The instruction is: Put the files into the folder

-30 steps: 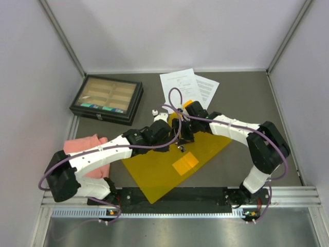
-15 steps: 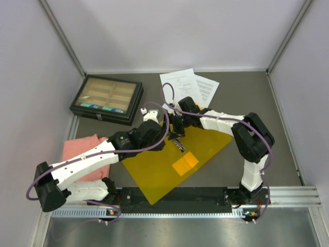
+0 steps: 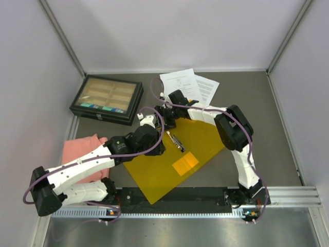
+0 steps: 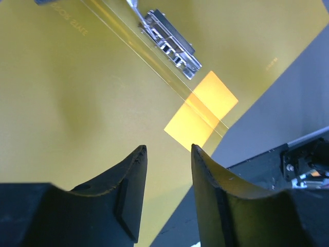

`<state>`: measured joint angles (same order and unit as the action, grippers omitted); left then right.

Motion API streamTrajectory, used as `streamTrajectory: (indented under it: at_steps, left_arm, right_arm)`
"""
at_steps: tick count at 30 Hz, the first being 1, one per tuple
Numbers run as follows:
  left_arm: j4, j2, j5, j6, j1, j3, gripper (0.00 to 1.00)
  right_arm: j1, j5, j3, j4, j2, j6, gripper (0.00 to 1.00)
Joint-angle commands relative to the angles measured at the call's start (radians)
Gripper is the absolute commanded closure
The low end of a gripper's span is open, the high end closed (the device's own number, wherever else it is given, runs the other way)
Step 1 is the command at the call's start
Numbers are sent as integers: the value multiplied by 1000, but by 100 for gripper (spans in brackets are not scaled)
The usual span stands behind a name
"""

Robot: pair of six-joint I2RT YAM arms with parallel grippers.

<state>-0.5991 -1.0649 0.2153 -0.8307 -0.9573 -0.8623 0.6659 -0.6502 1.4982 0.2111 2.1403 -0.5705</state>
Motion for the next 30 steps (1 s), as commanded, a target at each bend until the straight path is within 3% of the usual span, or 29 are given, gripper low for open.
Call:
streamTrajectory:
  at_steps: [1, 9, 17, 23, 30]
  left_arm:
    - [62, -3, -62, -15, 2, 2, 55]
    - [102, -13, -91, -15, 2, 22, 49]
    - [177, -148, -206, 27, 2, 5, 45]
    - [211, -256, -287, 45, 2, -32, 44]
    - [259, -288, -301, 50, 3, -14, 36]
  right_arm:
    - [-15, -16, 114, 62, 62, 60, 18]
    - [-25, 7, 148, 132, 1, 101, 17]
    - [-117, 84, 36, 186, -247, 102, 16]
    - [-293, 214, -74, 300, -387, 196, 15]
    - [-512, 323, -156, 361, -379, 288, 14]
